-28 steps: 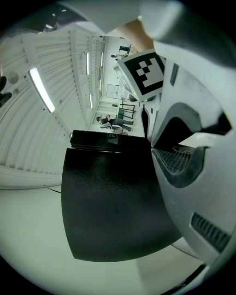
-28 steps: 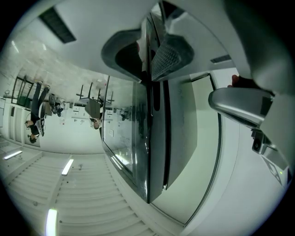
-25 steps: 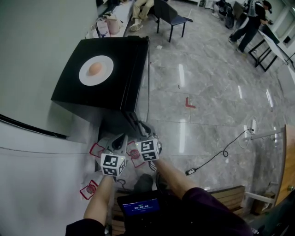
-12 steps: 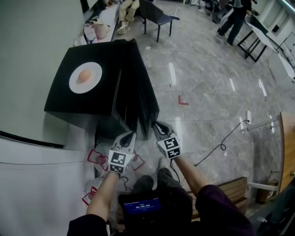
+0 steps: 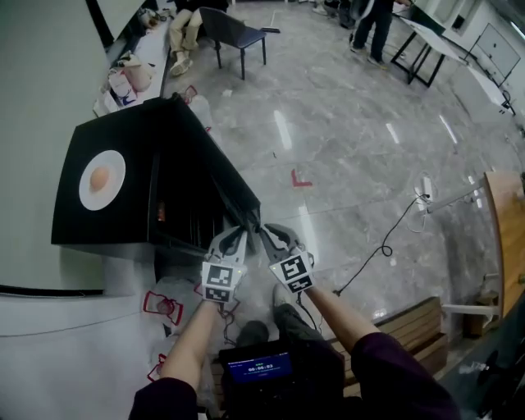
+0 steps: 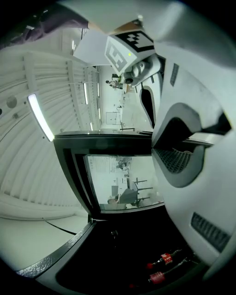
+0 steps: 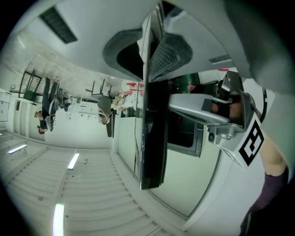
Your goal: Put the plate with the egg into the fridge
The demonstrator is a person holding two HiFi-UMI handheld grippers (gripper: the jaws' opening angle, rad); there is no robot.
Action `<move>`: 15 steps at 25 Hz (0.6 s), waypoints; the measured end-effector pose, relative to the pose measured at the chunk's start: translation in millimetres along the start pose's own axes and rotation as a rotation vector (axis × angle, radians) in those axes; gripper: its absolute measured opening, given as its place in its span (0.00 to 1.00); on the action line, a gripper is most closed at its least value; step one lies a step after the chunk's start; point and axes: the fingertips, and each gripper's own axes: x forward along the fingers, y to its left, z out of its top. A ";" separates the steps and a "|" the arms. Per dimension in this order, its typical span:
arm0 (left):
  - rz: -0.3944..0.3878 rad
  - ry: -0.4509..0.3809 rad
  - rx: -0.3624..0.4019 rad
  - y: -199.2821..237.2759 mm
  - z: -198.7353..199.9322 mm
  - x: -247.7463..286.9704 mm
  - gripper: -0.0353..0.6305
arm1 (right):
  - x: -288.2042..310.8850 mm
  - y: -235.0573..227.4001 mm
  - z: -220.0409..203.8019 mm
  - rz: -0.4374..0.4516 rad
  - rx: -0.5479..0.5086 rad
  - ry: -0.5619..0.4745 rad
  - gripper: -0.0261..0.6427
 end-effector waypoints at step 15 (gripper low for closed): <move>0.012 -0.016 -0.013 -31.8 20.4 78.1 0.07 | -64.5 -98.2 2.4 -0.164 0.034 -0.092 0.08</move>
